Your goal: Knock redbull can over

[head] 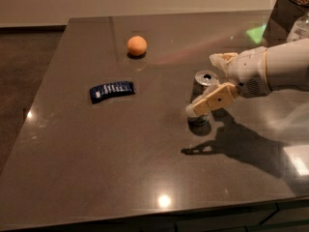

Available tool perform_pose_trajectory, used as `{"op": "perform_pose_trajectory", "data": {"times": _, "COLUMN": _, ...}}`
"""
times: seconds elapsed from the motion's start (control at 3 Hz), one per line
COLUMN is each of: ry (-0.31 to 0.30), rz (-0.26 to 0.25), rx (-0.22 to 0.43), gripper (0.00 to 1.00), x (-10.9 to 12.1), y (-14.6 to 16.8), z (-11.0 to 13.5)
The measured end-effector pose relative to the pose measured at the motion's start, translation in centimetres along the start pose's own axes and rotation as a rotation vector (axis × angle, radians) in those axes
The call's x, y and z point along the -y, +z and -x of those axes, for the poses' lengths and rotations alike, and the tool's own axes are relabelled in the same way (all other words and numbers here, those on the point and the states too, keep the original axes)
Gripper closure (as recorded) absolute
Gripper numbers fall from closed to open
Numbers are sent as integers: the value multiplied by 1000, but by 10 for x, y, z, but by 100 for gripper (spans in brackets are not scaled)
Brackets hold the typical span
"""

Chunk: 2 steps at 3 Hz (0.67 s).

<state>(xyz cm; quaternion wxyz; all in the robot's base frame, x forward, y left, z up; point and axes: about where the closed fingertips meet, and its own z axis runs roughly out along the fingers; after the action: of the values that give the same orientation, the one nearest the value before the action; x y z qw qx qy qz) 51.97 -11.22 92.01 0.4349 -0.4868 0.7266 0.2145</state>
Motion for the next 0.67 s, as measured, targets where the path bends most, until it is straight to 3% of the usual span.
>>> {"op": "perform_pose_trajectory", "data": {"times": 0.67, "ry": 14, "rz": 59, "rx": 61, "gripper": 45, "x": -2, "y": 7, "z": 0}}
